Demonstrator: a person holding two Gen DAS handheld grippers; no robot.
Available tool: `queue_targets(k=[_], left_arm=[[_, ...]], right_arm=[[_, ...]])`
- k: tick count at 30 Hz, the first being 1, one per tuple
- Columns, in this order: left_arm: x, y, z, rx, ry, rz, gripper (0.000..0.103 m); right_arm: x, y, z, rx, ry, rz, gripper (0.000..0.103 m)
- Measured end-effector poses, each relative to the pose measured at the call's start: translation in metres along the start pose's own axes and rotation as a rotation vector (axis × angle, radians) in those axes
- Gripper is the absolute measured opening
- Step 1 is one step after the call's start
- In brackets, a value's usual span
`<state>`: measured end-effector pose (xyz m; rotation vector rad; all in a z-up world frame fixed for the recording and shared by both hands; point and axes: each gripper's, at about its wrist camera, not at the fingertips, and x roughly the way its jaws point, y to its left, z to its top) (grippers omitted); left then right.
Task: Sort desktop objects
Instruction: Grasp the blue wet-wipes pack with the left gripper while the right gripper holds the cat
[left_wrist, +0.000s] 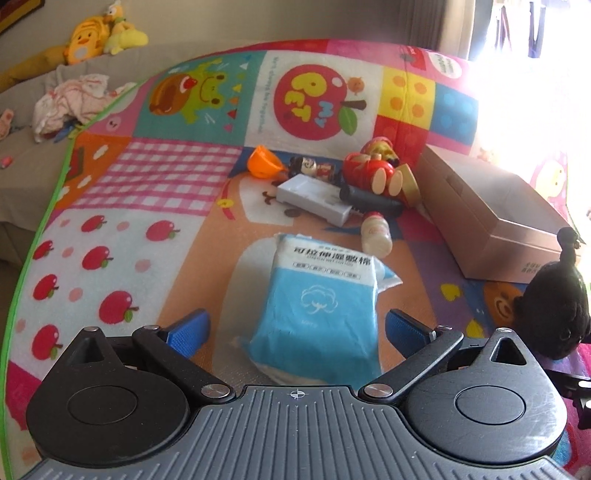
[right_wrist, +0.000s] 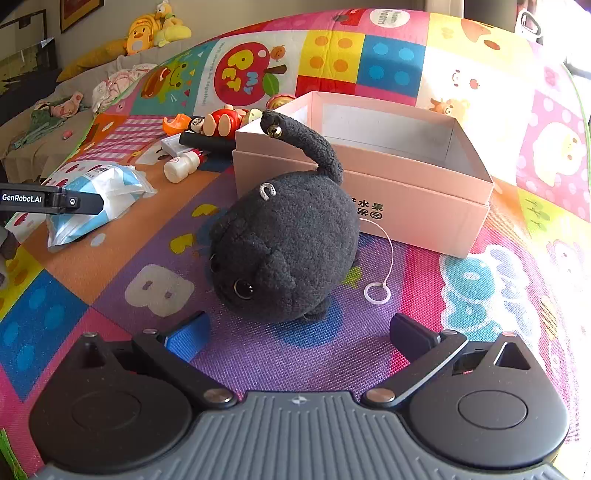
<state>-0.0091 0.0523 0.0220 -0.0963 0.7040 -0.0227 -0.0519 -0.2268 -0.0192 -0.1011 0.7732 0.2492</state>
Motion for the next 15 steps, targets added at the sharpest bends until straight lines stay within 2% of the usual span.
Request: queue_targets(k=[2, 4, 6, 7, 10, 15], left_arm=[[0.005, -0.006, 0.005, 0.028, -0.001, 0.004, 0.102], [0.012, -0.01, 0.007, 0.045, 0.008, 0.004, 0.097], [0.018, -0.013, 0.007, 0.057, 0.029, 0.001, 0.075], [0.02, -0.013, 0.006, 0.056, 0.037, -0.005, 0.071], [0.018, -0.015, 0.003, 0.07, 0.023, -0.006, 0.066], [0.002, -0.023, -0.006, 0.089, 0.027, -0.068, 0.062]], right_arm=[[0.0, 0.001, 0.001, -0.005, -0.005, -0.005, 0.103], [-0.002, 0.002, 0.003, -0.002, -0.02, -0.002, 0.103], [-0.004, 0.004, 0.008, 0.003, -0.033, 0.001, 0.103], [-0.005, 0.004, 0.011, 0.005, -0.042, 0.0, 0.103], [-0.007, 0.005, 0.021, 0.028, -0.069, 0.002, 0.103], [0.004, 0.006, 0.038, 0.091, -0.057, 0.016, 0.103]])
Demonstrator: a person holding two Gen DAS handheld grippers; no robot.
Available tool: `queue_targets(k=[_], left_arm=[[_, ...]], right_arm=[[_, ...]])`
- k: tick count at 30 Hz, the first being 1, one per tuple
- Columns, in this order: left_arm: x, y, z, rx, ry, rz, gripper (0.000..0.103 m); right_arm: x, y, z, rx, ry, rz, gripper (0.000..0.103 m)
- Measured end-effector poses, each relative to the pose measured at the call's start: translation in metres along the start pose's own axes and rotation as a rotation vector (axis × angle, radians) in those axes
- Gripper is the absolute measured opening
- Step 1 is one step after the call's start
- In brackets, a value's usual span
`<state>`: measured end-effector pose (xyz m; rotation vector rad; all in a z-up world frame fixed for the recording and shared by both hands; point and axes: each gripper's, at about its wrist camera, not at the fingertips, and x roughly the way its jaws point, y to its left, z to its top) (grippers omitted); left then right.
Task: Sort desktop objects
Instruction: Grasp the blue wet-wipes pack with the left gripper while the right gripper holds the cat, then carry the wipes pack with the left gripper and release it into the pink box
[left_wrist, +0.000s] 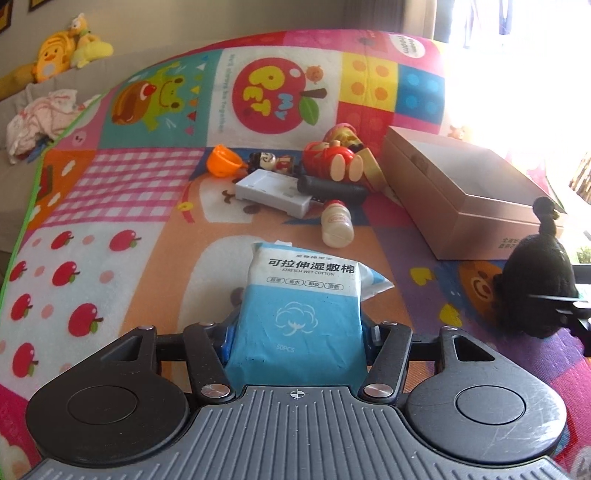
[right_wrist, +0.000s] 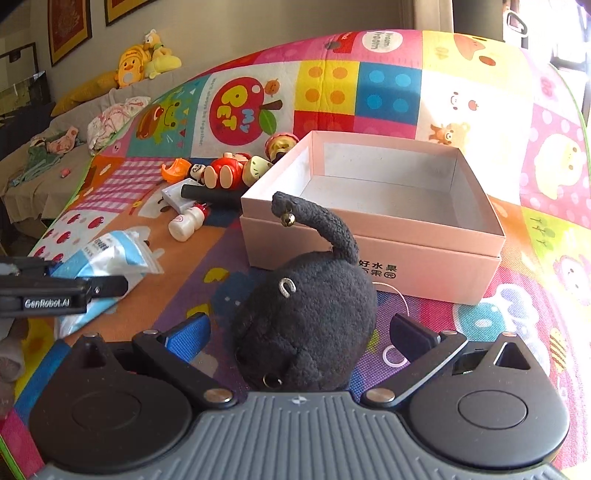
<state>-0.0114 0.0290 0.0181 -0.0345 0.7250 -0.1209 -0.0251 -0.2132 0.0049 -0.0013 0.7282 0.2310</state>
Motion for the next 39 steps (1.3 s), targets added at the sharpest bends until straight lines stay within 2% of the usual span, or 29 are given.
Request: queue_targets(k=[1, 2, 3, 4, 9, 13, 16, 20, 23, 26, 29, 32, 35, 38, 39], left_arm=[[-0.003, -0.003, -0.002, 0.009, 0.0, -0.011, 0.062], [-0.007, -0.007, -0.005, 0.02, 0.001, -0.025, 0.062], [-0.011, -0.011, -0.007, 0.03, 0.001, -0.037, 0.062], [-0.015, -0.015, -0.009, 0.039, 0.001, -0.049, 0.062], [-0.032, -0.035, -0.014, 0.089, -0.014, -0.1, 0.062], [-0.049, -0.052, -0.009, 0.14, -0.052, -0.142, 0.062], [-0.061, -0.069, 0.007, 0.182, -0.099, -0.197, 0.062], [-0.069, -0.101, 0.041, 0.258, -0.199, -0.244, 0.059], [-0.062, -0.132, 0.071, 0.317, -0.263, -0.277, 0.057], [-0.042, -0.159, 0.096, 0.368, -0.274, -0.269, 0.048], [-0.026, -0.164, 0.109, 0.324, -0.224, -0.268, 0.047], [-0.024, -0.159, 0.099, 0.314, -0.206, -0.272, 0.053], [-0.025, -0.153, 0.075, 0.304, -0.143, -0.265, 0.07], [-0.029, -0.148, 0.045, 0.283, -0.096, -0.268, 0.092], [-0.029, -0.149, 0.036, 0.286, -0.091, -0.258, 0.096]], right_arm=[[0.004, -0.001, 0.002, 0.016, 0.01, -0.001, 0.103], [0.007, -0.001, 0.003, 0.027, 0.024, -0.001, 0.098], [0.009, -0.001, 0.002, 0.033, 0.039, 0.0, 0.091], [0.01, -0.002, 0.002, 0.032, 0.057, -0.007, 0.077], [-0.012, -0.007, -0.003, -0.011, 0.089, 0.033, 0.075], [-0.05, -0.022, -0.006, -0.007, 0.143, 0.17, 0.075], [-0.093, -0.03, -0.002, -0.05, 0.063, 0.162, 0.075], [-0.152, -0.046, 0.011, -0.058, -0.132, 0.087, 0.074], [-0.18, -0.061, 0.017, -0.04, -0.249, 0.048, 0.075], [-0.19, -0.078, 0.016, -0.015, -0.305, -0.003, 0.075], [-0.182, -0.096, 0.007, 0.034, -0.281, -0.009, 0.075], [-0.162, -0.109, -0.004, 0.076, -0.225, -0.006, 0.075], [-0.135, -0.114, -0.013, 0.113, -0.154, 0.015, 0.075], [-0.11, -0.104, -0.021, 0.096, -0.099, 0.023, 0.075], [-0.103, -0.099, -0.022, 0.086, -0.085, 0.021, 0.075]])
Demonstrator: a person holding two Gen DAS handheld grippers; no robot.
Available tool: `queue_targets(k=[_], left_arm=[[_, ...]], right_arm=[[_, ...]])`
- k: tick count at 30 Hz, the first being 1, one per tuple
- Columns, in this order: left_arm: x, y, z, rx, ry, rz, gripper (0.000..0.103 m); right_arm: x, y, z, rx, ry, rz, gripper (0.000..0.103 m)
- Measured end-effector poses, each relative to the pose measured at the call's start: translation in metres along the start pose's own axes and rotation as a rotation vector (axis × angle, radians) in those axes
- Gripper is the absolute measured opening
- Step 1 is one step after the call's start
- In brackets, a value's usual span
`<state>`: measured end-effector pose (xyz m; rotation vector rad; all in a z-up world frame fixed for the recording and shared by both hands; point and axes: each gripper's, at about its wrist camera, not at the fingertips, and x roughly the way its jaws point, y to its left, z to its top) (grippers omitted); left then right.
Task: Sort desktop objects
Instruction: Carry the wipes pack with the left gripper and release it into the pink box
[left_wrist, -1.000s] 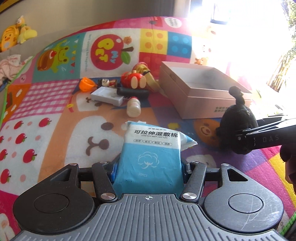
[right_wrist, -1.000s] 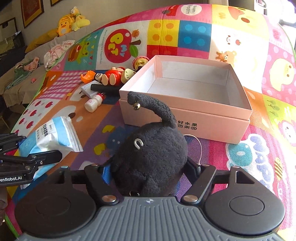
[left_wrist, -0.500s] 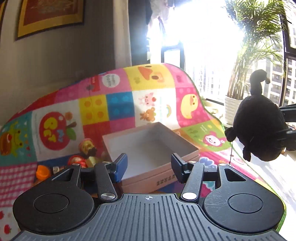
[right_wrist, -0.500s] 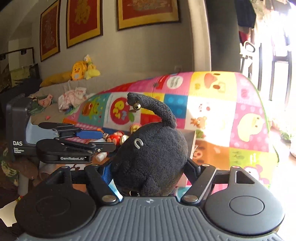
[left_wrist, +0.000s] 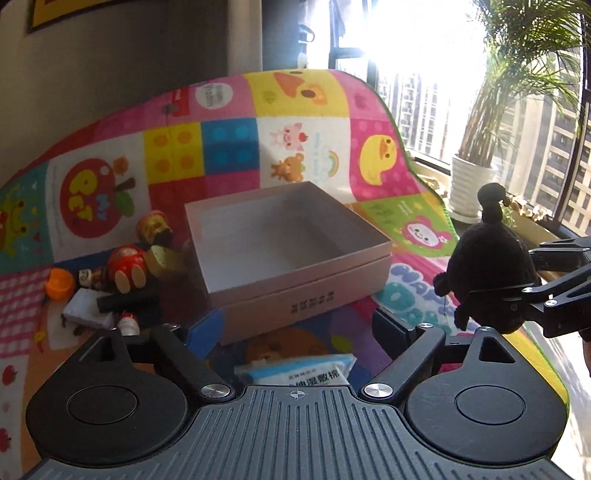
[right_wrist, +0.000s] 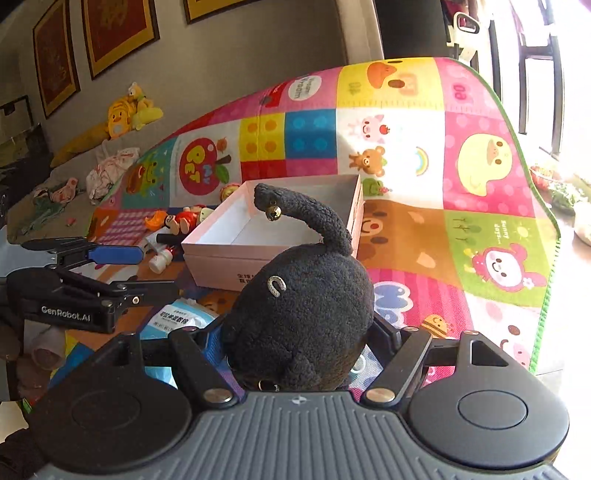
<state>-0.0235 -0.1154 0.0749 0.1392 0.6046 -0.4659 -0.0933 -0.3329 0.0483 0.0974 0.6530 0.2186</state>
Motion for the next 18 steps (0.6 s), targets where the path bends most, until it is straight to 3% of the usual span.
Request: queue_targets(k=[6, 10, 11, 14, 18], left_arm=[[0.028, -0.014, -0.036, 0.021, 0.112, 0.028, 0.097], [0.035, -0.011, -0.045, 0.023, 0.128, 0.036, 0.096], [0.035, -0.008, -0.046, 0.011, 0.133, 0.025, 0.093], [0.034, -0.002, -0.049, 0.001, 0.151, 0.014, 0.066], [0.031, 0.0, -0.05, 0.005, 0.148, 0.017, 0.061]], right_arm=[[0.018, 0.025, -0.014, -0.054, 0.042, -0.005, 0.075], [0.022, 0.027, -0.018, -0.035, 0.064, 0.018, 0.075], [0.024, 0.028, -0.019, -0.032, 0.075, 0.022, 0.075], [0.032, 0.032, -0.025, -0.032, 0.115, 0.038, 0.075], [0.041, 0.04, -0.034, -0.049, 0.152, 0.054, 0.075]])
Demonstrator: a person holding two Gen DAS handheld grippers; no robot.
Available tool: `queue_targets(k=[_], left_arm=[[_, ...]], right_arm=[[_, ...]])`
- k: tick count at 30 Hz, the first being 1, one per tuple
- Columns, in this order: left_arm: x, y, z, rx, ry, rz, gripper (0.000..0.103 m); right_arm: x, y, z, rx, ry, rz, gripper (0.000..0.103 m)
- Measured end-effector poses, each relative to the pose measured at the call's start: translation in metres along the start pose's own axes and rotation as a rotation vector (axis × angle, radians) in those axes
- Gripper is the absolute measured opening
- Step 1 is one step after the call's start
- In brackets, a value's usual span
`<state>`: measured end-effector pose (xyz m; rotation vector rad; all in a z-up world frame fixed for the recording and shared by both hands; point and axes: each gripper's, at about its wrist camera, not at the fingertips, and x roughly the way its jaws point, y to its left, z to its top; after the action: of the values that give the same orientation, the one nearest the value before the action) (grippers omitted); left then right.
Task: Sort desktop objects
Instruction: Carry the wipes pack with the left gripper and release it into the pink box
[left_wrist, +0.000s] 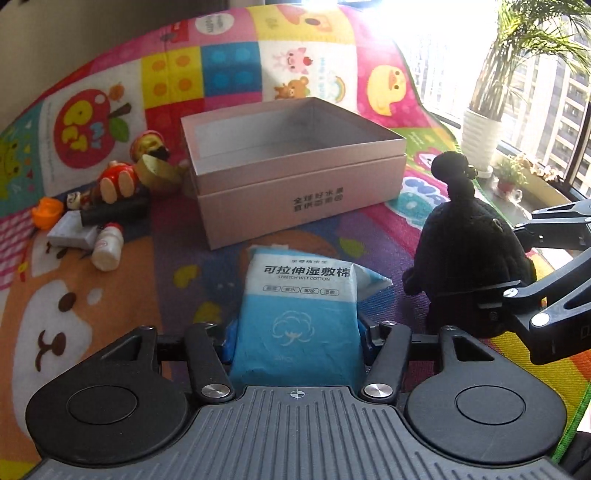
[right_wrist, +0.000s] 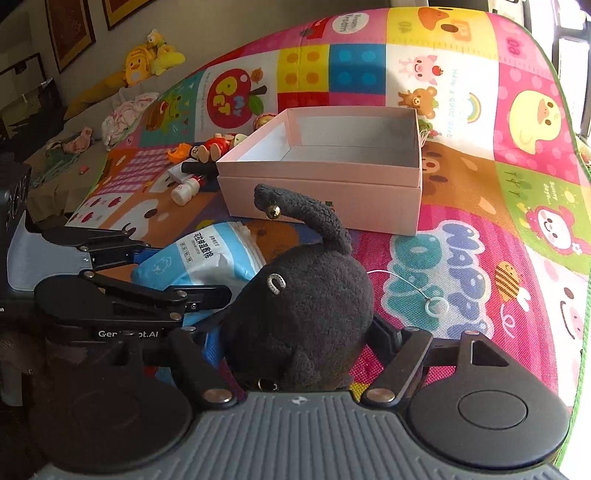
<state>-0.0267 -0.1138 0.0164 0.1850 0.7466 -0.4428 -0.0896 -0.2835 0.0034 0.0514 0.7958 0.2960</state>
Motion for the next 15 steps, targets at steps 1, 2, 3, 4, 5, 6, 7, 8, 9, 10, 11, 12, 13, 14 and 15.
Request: queue_targets(k=[1, 2, 3, 4, 5, 6, 7, 8, 9, 10, 11, 12, 13, 14, 15], left_arm=[[-0.001, 0.0, 0.0, 0.001, 0.0, 0.0, 0.061], [-0.001, 0.0, 0.0, 0.002, 0.0, 0.0, 0.06], [-0.002, 0.001, 0.0, 0.003, -0.001, 0.001, 0.06], [-0.003, 0.001, 0.0, 0.005, -0.002, 0.001, 0.06], [-0.005, 0.001, 0.0, 0.008, -0.003, 0.002, 0.059], [-0.007, 0.001, 0.0, 0.01, -0.005, 0.001, 0.059], [-0.012, 0.001, 0.001, 0.009, -0.009, -0.006, 0.059], [-0.018, 0.003, 0.004, 0.006, -0.019, -0.019, 0.058], [-0.024, 0.004, 0.009, 0.0, -0.033, -0.035, 0.058], [-0.033, 0.006, 0.017, -0.009, -0.06, -0.049, 0.058], [-0.042, 0.008, 0.028, -0.013, -0.096, -0.053, 0.058], [-0.048, 0.009, 0.039, -0.007, -0.133, -0.05, 0.058], [-0.055, 0.008, 0.054, 0.014, -0.179, -0.041, 0.058], [-0.059, 0.006, 0.069, 0.038, -0.219, -0.029, 0.058], [-0.06, 0.004, 0.082, 0.059, -0.251, -0.014, 0.058]], right_arm=[[0.002, 0.002, -0.001, -0.003, 0.005, 0.0, 0.075], [0.003, 0.003, -0.003, -0.006, 0.009, -0.003, 0.075], [0.003, 0.004, -0.005, -0.009, 0.01, -0.006, 0.076], [0.003, 0.004, -0.006, -0.012, 0.007, -0.008, 0.078], [0.002, 0.005, -0.006, -0.014, 0.006, -0.01, 0.08], [0.001, 0.005, -0.006, -0.015, 0.004, -0.012, 0.081], [-0.001, 0.004, -0.007, -0.016, -0.003, -0.016, 0.086], [-0.005, 0.004, -0.007, -0.018, -0.016, -0.02, 0.09], [-0.009, 0.003, -0.006, -0.019, -0.03, -0.019, 0.091], [-0.014, 0.002, -0.006, -0.019, -0.044, -0.014, 0.094], [-0.019, 0.001, -0.004, -0.016, -0.061, -0.009, 0.097], [-0.027, -0.001, -0.003, -0.012, -0.082, -0.005, 0.099], [-0.033, -0.003, -0.002, -0.008, -0.103, 0.0, 0.1], [-0.038, -0.004, -0.001, -0.004, -0.123, 0.003, 0.101], [-0.045, -0.006, 0.0, 0.001, -0.146, 0.005, 0.101]])
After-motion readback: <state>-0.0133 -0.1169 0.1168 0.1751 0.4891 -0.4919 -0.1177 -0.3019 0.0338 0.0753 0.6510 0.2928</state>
